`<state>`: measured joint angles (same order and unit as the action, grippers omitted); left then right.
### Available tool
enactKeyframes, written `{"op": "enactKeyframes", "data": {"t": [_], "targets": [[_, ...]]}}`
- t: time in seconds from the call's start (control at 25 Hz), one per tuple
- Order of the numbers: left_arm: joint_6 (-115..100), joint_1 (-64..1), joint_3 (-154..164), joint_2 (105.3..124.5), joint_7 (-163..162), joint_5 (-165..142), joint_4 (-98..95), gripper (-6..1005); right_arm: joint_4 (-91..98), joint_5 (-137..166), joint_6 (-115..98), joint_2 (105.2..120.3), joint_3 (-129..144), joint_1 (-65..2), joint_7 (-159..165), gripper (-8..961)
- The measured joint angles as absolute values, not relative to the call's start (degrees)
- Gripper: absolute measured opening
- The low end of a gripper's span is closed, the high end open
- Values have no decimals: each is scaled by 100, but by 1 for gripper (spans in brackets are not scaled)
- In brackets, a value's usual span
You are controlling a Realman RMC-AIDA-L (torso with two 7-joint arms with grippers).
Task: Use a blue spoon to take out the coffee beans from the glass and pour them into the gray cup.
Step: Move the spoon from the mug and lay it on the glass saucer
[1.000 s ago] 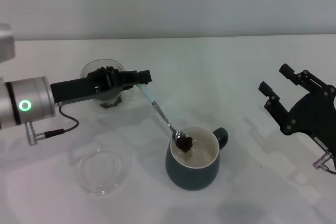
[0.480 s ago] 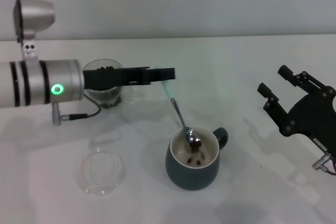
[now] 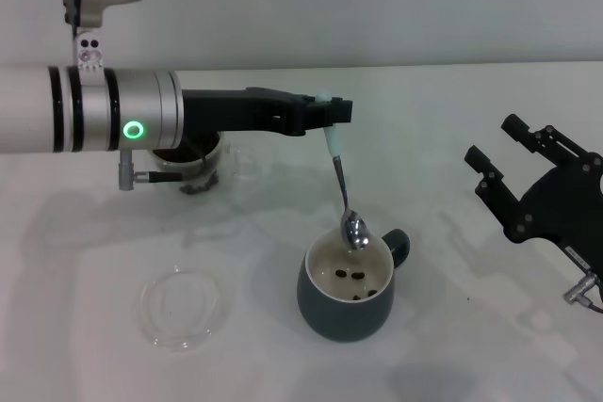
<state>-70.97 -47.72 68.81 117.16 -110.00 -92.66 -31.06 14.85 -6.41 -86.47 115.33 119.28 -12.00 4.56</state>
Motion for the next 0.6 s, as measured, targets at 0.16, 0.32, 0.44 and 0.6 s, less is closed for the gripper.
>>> {"op": "enactKeyframes", "data": {"t": [0.16,0.32,0.44,0.6], "targets": [[-7280,-4633,6862,11720,-11030,-9180,-3302,141,1485,-642,-8673,11531,11920,-1188,457,497],[-7615,-4367,6830,11646,-11052,-8907,-3477,143,1493,-641,-8694,11531,11917,-1186,457,497],[-7825,-4018,6819,11559,-11064,-8648,-3717,144,1503,-642,-8716,11531,11908,-1186,457,497],[-8152,-3526,6636,11444,-11071,-8404,-3947,145,1496,-692,-8859,11531,11898,-1174,457,497]]}}
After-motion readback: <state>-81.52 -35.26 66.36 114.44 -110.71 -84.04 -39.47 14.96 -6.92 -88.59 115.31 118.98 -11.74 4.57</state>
